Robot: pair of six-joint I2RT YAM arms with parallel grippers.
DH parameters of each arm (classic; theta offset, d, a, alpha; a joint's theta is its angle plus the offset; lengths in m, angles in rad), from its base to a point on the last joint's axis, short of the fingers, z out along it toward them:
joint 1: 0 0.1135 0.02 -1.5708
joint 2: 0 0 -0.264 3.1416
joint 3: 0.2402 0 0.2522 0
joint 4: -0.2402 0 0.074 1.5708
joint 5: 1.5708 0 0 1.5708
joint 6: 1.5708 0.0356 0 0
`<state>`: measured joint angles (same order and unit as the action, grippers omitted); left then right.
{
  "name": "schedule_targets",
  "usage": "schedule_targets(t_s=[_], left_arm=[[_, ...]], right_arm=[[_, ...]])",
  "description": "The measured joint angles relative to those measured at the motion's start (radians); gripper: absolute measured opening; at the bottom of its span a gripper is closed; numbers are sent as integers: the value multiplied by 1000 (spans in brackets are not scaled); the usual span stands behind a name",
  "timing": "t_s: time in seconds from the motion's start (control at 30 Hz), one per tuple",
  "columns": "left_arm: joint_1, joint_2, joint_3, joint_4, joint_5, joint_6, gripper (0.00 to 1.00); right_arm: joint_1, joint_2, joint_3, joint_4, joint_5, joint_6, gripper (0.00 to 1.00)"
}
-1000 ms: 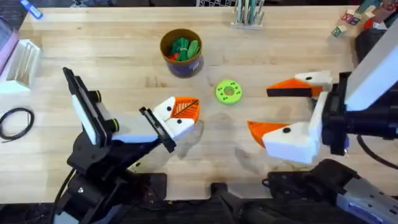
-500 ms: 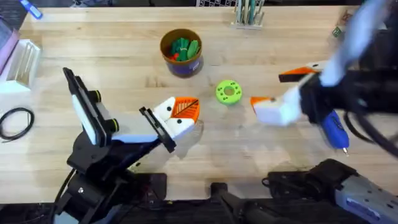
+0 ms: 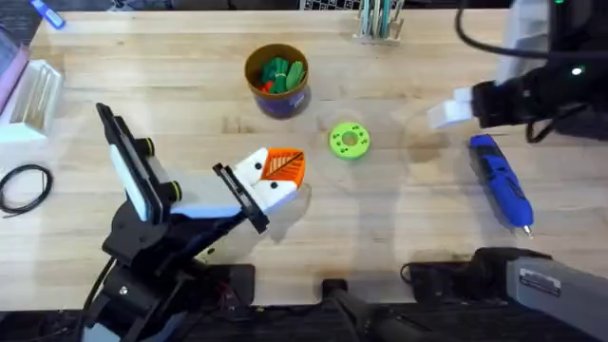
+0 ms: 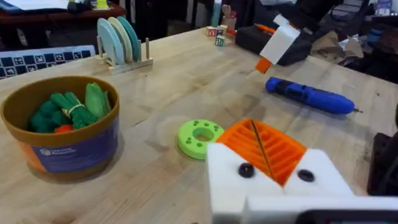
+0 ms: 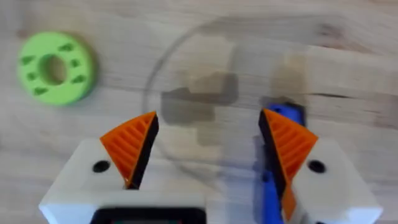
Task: Pick up the gripper from the table and insert it into the empty holder that is missing its gripper. Then pick up a screw, insert it into the mounting hole, and use the screwdriver to tighten it. Finally, clean up the table by picking up the vegetable and placing it into the bucket.
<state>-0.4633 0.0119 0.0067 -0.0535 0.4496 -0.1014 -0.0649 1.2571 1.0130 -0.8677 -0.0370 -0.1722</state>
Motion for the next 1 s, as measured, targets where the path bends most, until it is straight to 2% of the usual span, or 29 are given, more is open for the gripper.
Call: schedule_targets(t_s=[0.23,0.43,0.53,0.7,1.0], left_arm=[[0,0,0,0,0,0,4],[0,0,0,0,0,0,4],[0,0,0,0,0,0,4],[0,0,0,0,0,0,4],[0,0,0,0,0,0,4]], right_arm=[[-238,37,0,106,11,-106,992],[-378,66,0,138,8,-177,991],[-409,91,0,66,-3,-281,991],[-412,140,0,-47,-12,-464,991],[-413,276,0,-41,31,-572,982]])
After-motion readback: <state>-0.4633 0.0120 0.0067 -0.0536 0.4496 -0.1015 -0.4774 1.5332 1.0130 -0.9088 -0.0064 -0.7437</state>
